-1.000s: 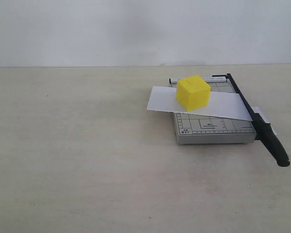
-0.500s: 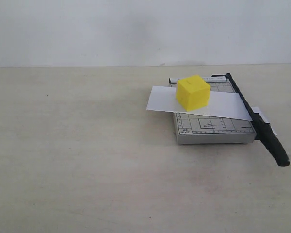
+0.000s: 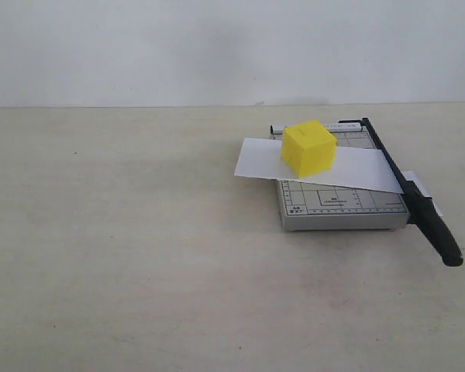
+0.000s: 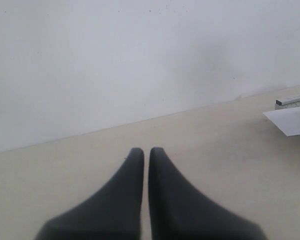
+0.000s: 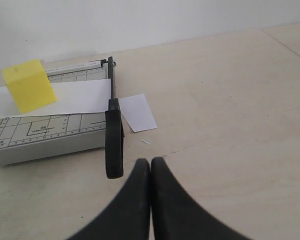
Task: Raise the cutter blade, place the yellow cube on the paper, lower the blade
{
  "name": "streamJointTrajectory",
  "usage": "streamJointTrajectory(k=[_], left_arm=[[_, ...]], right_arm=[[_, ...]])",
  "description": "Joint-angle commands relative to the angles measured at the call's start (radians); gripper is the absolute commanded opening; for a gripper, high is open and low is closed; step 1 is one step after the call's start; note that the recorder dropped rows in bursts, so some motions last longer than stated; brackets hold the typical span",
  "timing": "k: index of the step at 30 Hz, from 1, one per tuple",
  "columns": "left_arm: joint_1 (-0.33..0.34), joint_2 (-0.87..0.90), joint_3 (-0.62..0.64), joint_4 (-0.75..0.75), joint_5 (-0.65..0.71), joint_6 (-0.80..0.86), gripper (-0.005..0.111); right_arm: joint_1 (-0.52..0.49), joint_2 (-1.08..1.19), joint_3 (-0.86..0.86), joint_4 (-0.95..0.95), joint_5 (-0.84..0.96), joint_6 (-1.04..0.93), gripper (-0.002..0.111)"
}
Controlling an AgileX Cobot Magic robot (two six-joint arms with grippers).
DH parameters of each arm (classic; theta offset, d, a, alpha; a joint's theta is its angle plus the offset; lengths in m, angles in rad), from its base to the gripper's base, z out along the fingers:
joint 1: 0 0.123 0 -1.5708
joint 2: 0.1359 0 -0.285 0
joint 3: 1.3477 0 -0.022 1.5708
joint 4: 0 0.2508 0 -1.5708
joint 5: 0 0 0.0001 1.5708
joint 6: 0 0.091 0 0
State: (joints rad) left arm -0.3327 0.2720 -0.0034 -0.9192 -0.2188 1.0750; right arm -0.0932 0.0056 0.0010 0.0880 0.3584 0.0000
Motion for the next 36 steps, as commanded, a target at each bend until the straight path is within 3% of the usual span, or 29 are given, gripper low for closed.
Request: streamJointTrajectory(k=[1, 5, 8, 10, 12, 14, 16, 20, 22, 24, 31, 36], left_arm=[[0.003, -0.005, 0.003, -0.007, 0.003, 0.003, 0.004], [0.013, -0.029, 0.003, -0.007, 0.003, 0.003, 0.004], [0.202, -0.042, 0.003, 0.065, 0.033, 0.003, 0.004], [0.252, -0.067, 0.003, 0.188, 0.03, -0.014, 0.004], [0.254, -0.102, -0.024, 0.196, -0.006, -0.016, 0.004], [0.254, -0.13, -0.062, 0.31, -0.025, -0.032, 0.004], [0.259, -0.153, -0.074, 0.388, -0.006, -0.173, 0.004], [0.325, -0.229, -0.033, 0.471, 0.178, -0.63, 0.004], [0.311, -0.242, 0.003, 0.51, 0.181, -0.727, 0.004], [0.317, -0.255, 0.003, 0.516, 0.219, -0.734, 0.004], [0.429, -0.272, 0.003, 0.589, 0.575, -0.774, 0.004], [0.475, -0.272, 0.003, 0.596, 0.592, -0.782, 0.004]], right_arm=[[-0.003, -0.006, -0.001, 0.004, -0.003, 0.0, 0.0], [-0.003, -0.006, -0.001, 0.006, -0.003, 0.0, 0.0], [-0.003, -0.006, -0.001, 0.008, -0.003, 0.0, 0.0], [-0.003, -0.006, -0.001, 0.008, -0.003, 0.0, 0.0], [-0.003, -0.006, -0.001, 0.011, -0.003, 0.0, 0.0], [-0.003, -0.006, -0.001, 0.011, -0.003, 0.0, 0.0], [-0.003, -0.006, -0.001, 0.011, -0.003, 0.0, 0.0], [-0.003, -0.006, -0.001, 0.011, -0.003, 0.0, 0.0], [-0.003, -0.006, -0.001, 0.011, -0.003, 0.0, 0.0], [-0.003, -0.006, -0.001, 0.011, -0.003, 0.0, 0.0], [-0.003, -0.006, -0.001, 0.012, -0.003, 0.0, 0.0], [-0.003, -0.006, -0.001, 0.012, -0.001, 0.0, 0.0]])
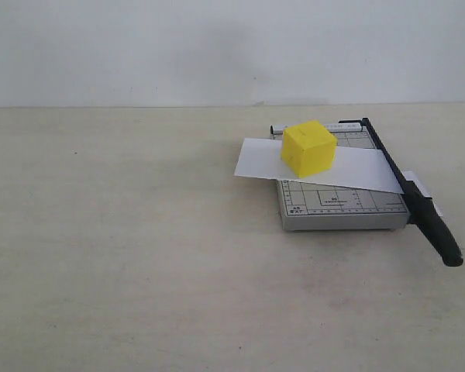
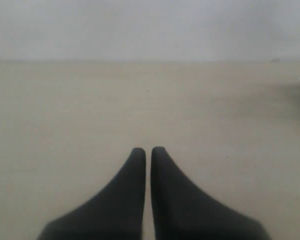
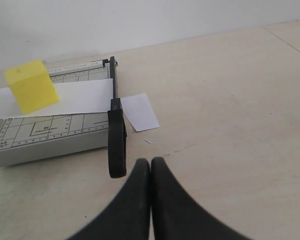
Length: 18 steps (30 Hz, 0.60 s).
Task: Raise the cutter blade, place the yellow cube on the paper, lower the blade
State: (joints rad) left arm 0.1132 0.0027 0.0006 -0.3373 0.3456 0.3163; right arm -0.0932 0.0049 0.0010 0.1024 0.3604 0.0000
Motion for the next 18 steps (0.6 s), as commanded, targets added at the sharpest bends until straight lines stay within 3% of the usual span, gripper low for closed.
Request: streamJointTrajectory(k=[1, 18], left_arm=[[0.032, -0.003, -0.001, 0.014, 0.028, -0.024, 0.004], [0.033, -0.003, -0.001, 0.014, 0.021, -0.125, 0.004]], right_arm=[[-0.003, -0.005, -0.001, -0.002, -0.003, 0.0, 0.0], [-0.003, -0.005, -0.001, -0.002, -0.003, 0.0, 0.0]])
